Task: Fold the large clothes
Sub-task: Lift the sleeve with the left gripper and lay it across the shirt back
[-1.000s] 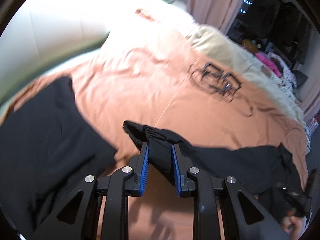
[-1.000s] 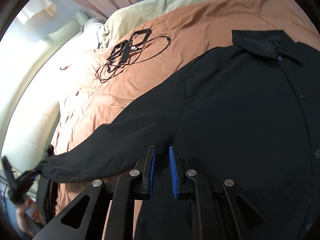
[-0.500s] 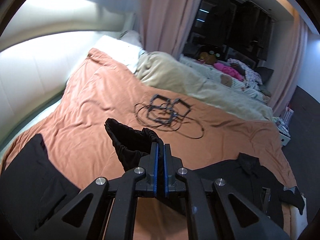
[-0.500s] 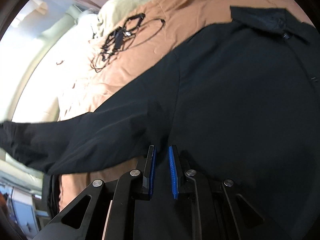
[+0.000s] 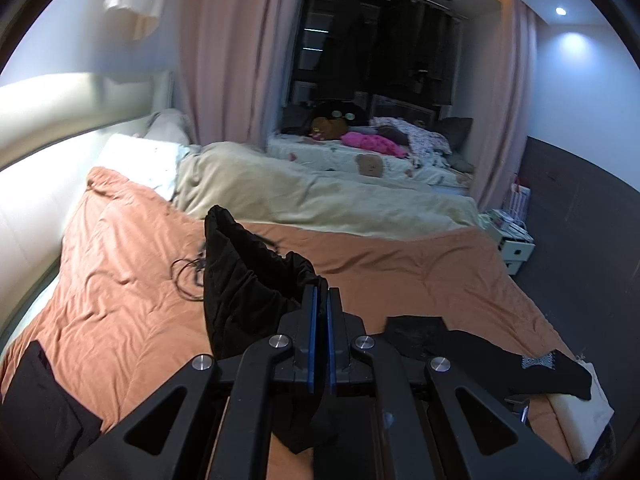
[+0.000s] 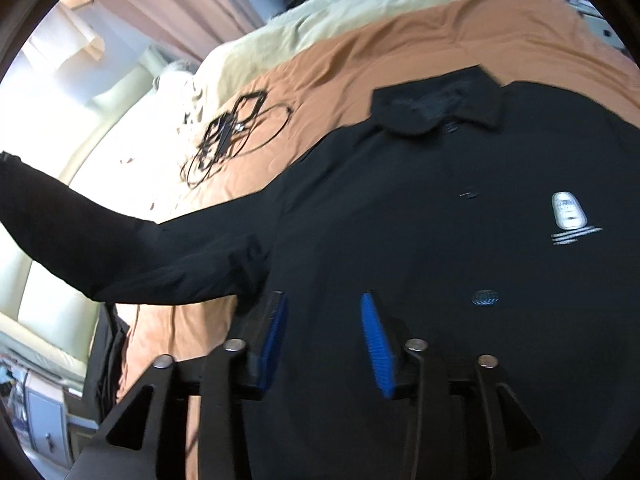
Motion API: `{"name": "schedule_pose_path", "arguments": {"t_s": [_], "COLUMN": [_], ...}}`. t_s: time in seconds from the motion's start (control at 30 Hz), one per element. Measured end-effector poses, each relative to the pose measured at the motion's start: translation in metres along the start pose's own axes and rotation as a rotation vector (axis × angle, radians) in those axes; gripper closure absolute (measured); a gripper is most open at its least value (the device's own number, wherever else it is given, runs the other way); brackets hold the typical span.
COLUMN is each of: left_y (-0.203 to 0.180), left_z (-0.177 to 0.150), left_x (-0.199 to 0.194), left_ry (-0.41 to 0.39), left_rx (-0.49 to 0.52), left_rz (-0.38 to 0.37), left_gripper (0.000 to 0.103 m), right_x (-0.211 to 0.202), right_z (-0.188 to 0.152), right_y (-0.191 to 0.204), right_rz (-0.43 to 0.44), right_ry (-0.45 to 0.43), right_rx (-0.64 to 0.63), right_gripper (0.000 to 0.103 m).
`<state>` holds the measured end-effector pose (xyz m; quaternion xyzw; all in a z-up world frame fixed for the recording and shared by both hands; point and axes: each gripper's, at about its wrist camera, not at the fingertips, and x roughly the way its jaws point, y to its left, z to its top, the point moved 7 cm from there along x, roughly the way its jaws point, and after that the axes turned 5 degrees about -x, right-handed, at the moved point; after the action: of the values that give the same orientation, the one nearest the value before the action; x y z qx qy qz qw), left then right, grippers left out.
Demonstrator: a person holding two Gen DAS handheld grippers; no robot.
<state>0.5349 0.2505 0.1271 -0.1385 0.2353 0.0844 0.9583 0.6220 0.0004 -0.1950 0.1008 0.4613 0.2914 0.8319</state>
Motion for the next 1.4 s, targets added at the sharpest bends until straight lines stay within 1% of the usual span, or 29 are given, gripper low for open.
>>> {"name": "schedule_pose_path", "arguments": {"t_s": [0.1,0.3,0.4,0.47,0.63,0.7,0.77,0.8,0.87,0.9,0.93,0.97,1.0,1.03,1.1,1.17,1.27,1.4], "left_y": [-0.041,-0.123,-0.163,-0.194,-0.256,-0.28,-0.301,-0.308,-0.32,-0.324,-0.326,-0.326,-0.327,-0.325,-0.315,-0.294,-0.273,-0.22], "left_z": [-0.002,-0.011,-0.021,-0.032,-0.063,-0.082,-0.109,-0.118,-0.146,-0.16,-0.173,-0.181,-0.186,-0.192,-0.199,-0.2,-0.198,-0.196], "left_x": [0.007,0.021,0.03,0.037,0.058,0.072,0.088,0.097,0.113,0.12,0.126,0.127,0.126,0.127,0.13,0.13,0.137,0.138], "left_ry": [0.014,0.042,0.061,0.079,0.134,0.178,0.248,0.283,0.368,0.406,0.422,0.414,0.403,0.402,0.429,0.438,0.428,0.425], "left_rx": [0.048,0.126,0.171,0.211,0.259,0.283,0.3,0.307,0.306,0.301,0.301,0.305,0.313,0.32,0.301,0.276,0.255,0.217], "left_rz": [-0.037,-0.114,-0.158,-0.189,-0.251,-0.268,-0.302,-0.312,-0.338,-0.345,-0.345,-0.351,-0.352,-0.341,-0.332,-0.309,-0.267,-0.198], "left_gripper": [0.097,0.097,0.097,0.097,0.097,0.097,0.096,0.091,0.077,0.048,0.013,0.004,0.0,0.0,0.0,0.0,0.0,0.0], "right_x": [-0.017,-0.049,-0.071,-0.084,-0.113,-0.124,-0.137,-0.14,-0.148,-0.151,-0.154,-0.157,-0.159,-0.161,-0.163,-0.161,-0.156,-0.141], "right_z": [0.003,0.003,0.0,-0.003,-0.013,-0.02,-0.027,-0.03,-0.039,-0.043,-0.047,-0.048,-0.051,-0.053,-0.057,-0.059,-0.058,-0.055], "right_y": [-0.017,-0.062,-0.087,-0.102,-0.141,-0.157,-0.175,-0.181,-0.196,-0.201,-0.207,-0.211,-0.216,-0.219,-0.227,-0.23,-0.231,-0.231], "right_rz": [-0.018,-0.036,-0.051,-0.057,-0.092,-0.106,-0.115,-0.119,-0.132,-0.137,-0.145,-0.15,-0.158,-0.165,-0.175,-0.18,-0.168,-0.149], "right_ry": [-0.028,-0.058,-0.08,-0.097,-0.129,-0.138,-0.147,-0.149,-0.154,-0.156,-0.157,-0.157,-0.156,-0.155,-0.152,-0.147,-0.138,-0.118], "right_rx": [0.013,0.06,0.081,0.095,0.125,0.145,0.164,0.17,0.188,0.195,0.201,0.204,0.207,0.21,0.214,0.221,0.229,0.229], "right_gripper": [0.058,0.058,0.058,0.058,0.058,0.058,0.058,0.058,0.058,0.058,0.058,0.058,0.058,0.058,0.058,0.058,0.058,0.058]}}
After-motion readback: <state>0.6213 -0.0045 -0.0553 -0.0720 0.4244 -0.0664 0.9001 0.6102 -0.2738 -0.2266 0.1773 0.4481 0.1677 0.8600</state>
